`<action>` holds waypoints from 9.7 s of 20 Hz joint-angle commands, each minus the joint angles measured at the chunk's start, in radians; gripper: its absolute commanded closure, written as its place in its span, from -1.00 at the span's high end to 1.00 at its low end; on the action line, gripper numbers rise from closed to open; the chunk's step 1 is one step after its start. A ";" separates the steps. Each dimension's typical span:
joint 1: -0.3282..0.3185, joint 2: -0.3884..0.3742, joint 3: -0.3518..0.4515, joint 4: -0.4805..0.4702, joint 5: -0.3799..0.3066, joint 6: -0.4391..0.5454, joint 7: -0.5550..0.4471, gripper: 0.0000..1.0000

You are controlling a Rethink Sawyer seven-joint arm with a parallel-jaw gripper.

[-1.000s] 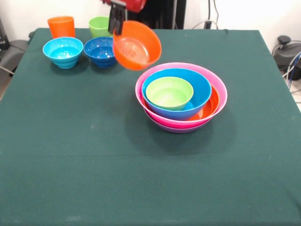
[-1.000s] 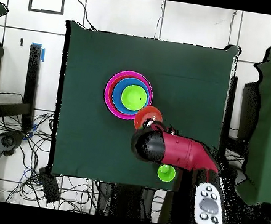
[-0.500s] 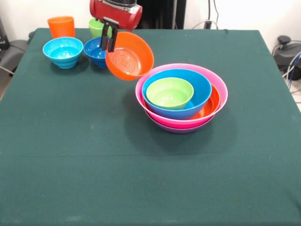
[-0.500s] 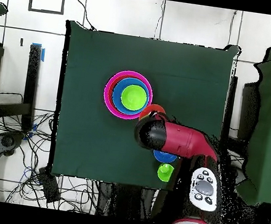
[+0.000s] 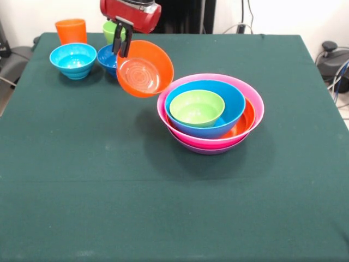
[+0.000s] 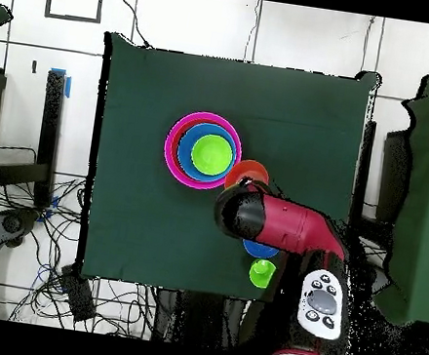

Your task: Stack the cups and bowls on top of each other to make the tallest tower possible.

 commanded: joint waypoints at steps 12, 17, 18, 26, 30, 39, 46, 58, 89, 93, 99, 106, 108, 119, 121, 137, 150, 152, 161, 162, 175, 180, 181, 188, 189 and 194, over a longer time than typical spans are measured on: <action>-0.009 -0.076 0.086 -0.034 0.099 0.254 0.047 -1.00; -0.003 -0.079 0.078 -0.044 0.090 0.267 0.052 -1.00; 0.004 -0.070 0.072 -0.044 0.085 0.246 0.066 -1.00; 0.138 -0.030 -0.025 -0.047 0.098 0.193 0.220 -1.00; 0.169 -0.007 -0.042 -0.065 0.117 0.199 0.223 -1.00; 0.211 0.022 -0.084 -0.137 0.153 0.275 0.221 -1.00; 0.199 0.069 -0.088 -0.182 0.176 0.269 0.200 -1.00; 0.281 0.080 -0.167 -0.181 0.204 0.281 0.260 -1.00; 0.453 0.205 -0.301 -0.243 0.323 0.298 0.425 -1.00; 0.457 0.214 -0.301 -0.235 0.348 0.276 0.416 -1.00; 0.451 0.212 -0.296 -0.231 0.365 0.275 0.394 -1.00; 0.455 0.216 -0.304 -0.234 0.372 0.278 0.388 -1.00; 0.456 0.215 -0.306 -0.235 0.372 0.281 0.387 -1.00; 0.460 0.215 -0.315 -0.237 0.373 0.286 0.388 -1.00; 0.467 0.215 -0.319 -0.237 0.378 0.294 0.398 -1.00; 0.541 0.289 -0.380 -0.295 0.458 0.341 0.464 -1.00; 0.546 0.293 -0.394 -0.302 0.468 0.351 0.447 -1.00; 0.546 0.293 -0.395 -0.300 0.469 0.348 0.445 -1.00; 0.545 0.294 -0.396 -0.301 0.473 0.346 0.440 -1.00; 0.545 0.294 -0.397 -0.301 0.473 0.346 0.439 -1.00; 0.543 0.291 -0.397 -0.301 0.467 0.335 0.427 -1.00; 0.543 0.292 -0.397 -0.301 0.467 0.334 0.427 -1.00; 0.543 0.292 -0.398 -0.301 0.467 0.336 0.428 -1.00; 0.542 0.294 -0.396 -0.298 0.472 0.330 0.437 -1.00; 0.543 0.294 -0.398 -0.299 0.472 0.331 0.438 -1.00; 0.541 0.291 -0.397 -0.294 0.472 0.322 0.436 -1.00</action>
